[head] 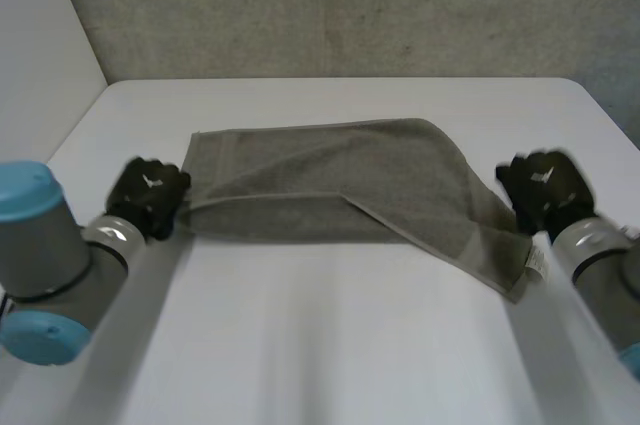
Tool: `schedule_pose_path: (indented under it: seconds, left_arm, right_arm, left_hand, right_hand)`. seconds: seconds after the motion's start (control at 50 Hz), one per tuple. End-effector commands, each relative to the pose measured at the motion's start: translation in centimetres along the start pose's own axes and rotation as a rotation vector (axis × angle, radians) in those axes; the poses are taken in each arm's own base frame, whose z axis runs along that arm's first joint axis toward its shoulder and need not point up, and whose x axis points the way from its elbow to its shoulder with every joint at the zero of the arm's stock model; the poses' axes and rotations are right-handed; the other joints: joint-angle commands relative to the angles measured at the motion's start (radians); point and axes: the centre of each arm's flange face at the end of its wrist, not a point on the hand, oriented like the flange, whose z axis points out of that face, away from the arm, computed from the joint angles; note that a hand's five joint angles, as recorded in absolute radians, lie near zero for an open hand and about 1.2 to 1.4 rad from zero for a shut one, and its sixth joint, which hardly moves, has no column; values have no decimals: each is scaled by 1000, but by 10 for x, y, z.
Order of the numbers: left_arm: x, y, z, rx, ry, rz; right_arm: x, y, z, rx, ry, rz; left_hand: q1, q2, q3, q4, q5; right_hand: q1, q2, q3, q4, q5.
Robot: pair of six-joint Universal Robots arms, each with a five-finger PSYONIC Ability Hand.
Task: Fold the towel.
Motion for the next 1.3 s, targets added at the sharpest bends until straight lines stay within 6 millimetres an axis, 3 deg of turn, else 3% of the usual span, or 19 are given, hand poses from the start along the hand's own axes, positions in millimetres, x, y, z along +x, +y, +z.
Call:
schedule_pose_path:
  seconds: [0.02,0.08,0.14,0.16,0.18,0.2,0.24,0.36,0.5,0.64,1.1,1.26,1.3]
  left_arm:
    - [-37,-47,-21,103,-88,-18]
    - [-49,-64,-30,162,-123,-66]
    - [-59,-67,-33,180,-145,-128]
    - [-60,-65,-34,174,-146,-154]
    - [-60,-65,-34,174,-146,-155]
    - [-58,-62,-33,166,-139,-168]
    - [-57,-58,-32,153,-136,-174]
    - [-38,-25,-19,46,-75,-187]
    - [-36,-13,-9,14,-67,-194]
    - [-35,-8,-4,1,-64,-197]
    - [-33,-4,-6,-14,-59,-200]
    - [-32,-4,-6,-13,-58,-200]
    - [-32,-4,-6,-14,-57,-200]
  right_arm:
    - [31,-55,-20,133,27,90]
    - [35,-66,-27,141,-25,117]
    - [32,-63,-32,90,-87,138]
    - [26,-57,-34,53,-123,148]
    - [26,-57,-35,53,-123,148]
    - [19,-48,-36,12,-150,163]
    - [12,-38,-37,-24,-179,171]
    - [-15,-6,-48,-54,-262,102]
    - [-31,11,-56,-35,-302,59]
    - [-42,34,-46,-61,-317,53]
    - [-49,50,-33,-69,-336,8]
    - [-48,50,-27,-49,-325,0]
    - [-47,49,-25,-45,-322,1]
  left_hand:
    - [141,73,74,44,102]
    - [141,73,74,44,102]
    - [141,73,74,44,102]
    - [141,73,74,44,102]
    - [141,73,74,44,102]
    - [141,73,74,44,102]
    - [141,73,74,44,102]
    - [141,73,74,44,102]
    - [141,73,74,44,102]
    - [141,73,74,44,102]
    - [141,73,74,44,102]
    - [141,73,74,44,102]
    - [141,73,74,44,102]
  right_hand:
    - [64,72,63,62,48]
    - [64,72,63,62,48]
    - [64,72,63,62,48]
    - [-467,-459,-467,-469,-483]
    - [-473,-464,-473,-475,-488]
    - [-1068,-1060,-1069,-1070,-1084]
    - [-1158,-1150,-1158,-1160,-1174]
    - [-1158,-1150,-1158,-1160,-1174]
    - [-998,-990,-998,-1000,-1014]
    - [-875,-867,-875,-877,-891]
    - [-807,-799,-807,-809,-823]
    - [-531,-523,-532,-533,-547]
    - [-295,-287,-295,-297,-310]
